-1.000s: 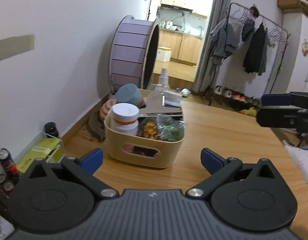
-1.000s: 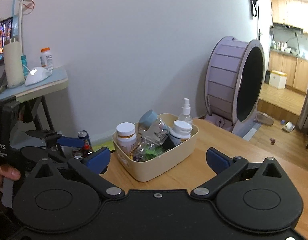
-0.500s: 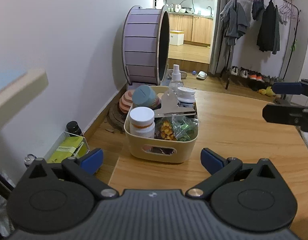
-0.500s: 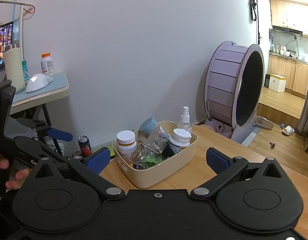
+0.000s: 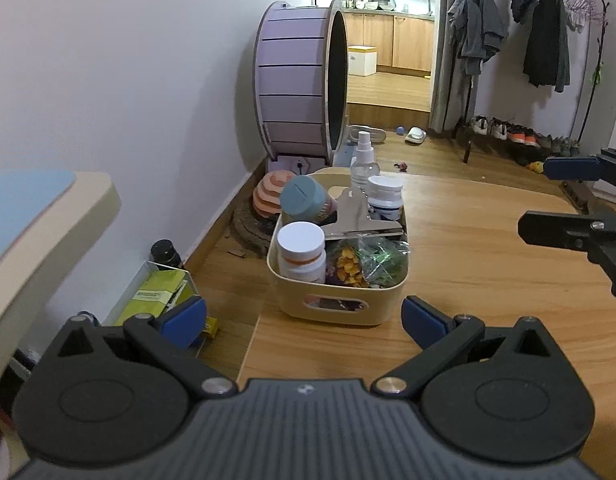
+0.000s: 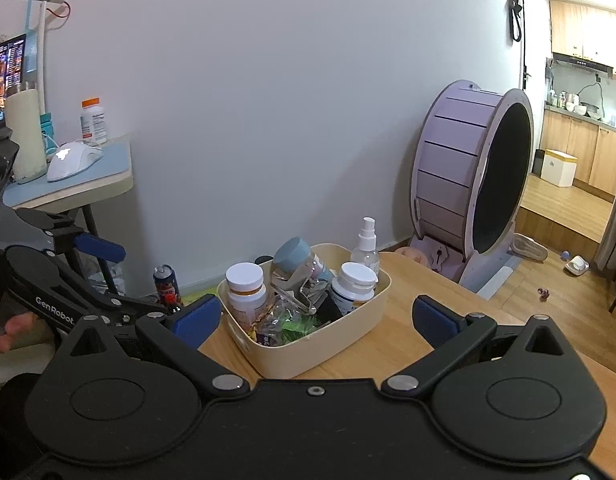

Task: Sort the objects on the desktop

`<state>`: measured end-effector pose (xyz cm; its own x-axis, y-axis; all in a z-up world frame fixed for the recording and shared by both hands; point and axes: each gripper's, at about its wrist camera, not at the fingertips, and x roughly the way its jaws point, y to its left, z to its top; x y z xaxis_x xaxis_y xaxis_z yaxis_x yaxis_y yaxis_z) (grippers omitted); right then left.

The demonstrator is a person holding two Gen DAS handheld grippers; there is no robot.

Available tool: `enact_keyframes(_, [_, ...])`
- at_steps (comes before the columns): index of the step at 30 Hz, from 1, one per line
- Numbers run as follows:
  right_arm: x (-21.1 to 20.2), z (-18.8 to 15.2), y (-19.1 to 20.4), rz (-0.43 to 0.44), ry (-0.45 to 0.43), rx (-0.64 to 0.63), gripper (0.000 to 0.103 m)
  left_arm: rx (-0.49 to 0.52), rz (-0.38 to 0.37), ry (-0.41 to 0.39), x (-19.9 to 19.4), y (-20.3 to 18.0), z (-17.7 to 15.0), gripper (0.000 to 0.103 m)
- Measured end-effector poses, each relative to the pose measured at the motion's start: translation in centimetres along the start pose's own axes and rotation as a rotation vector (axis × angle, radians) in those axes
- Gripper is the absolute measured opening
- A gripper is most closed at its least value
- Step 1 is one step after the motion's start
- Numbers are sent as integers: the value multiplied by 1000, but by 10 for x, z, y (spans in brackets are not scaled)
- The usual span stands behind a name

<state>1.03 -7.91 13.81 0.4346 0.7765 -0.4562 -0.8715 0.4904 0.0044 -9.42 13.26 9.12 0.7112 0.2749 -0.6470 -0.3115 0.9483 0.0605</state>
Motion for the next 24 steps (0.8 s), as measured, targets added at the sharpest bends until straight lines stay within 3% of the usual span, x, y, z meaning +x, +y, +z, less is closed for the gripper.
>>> enact_keyframes(24, [-8,4,4,6,-24,-8,103,40,24,26,1,-5,1,103])
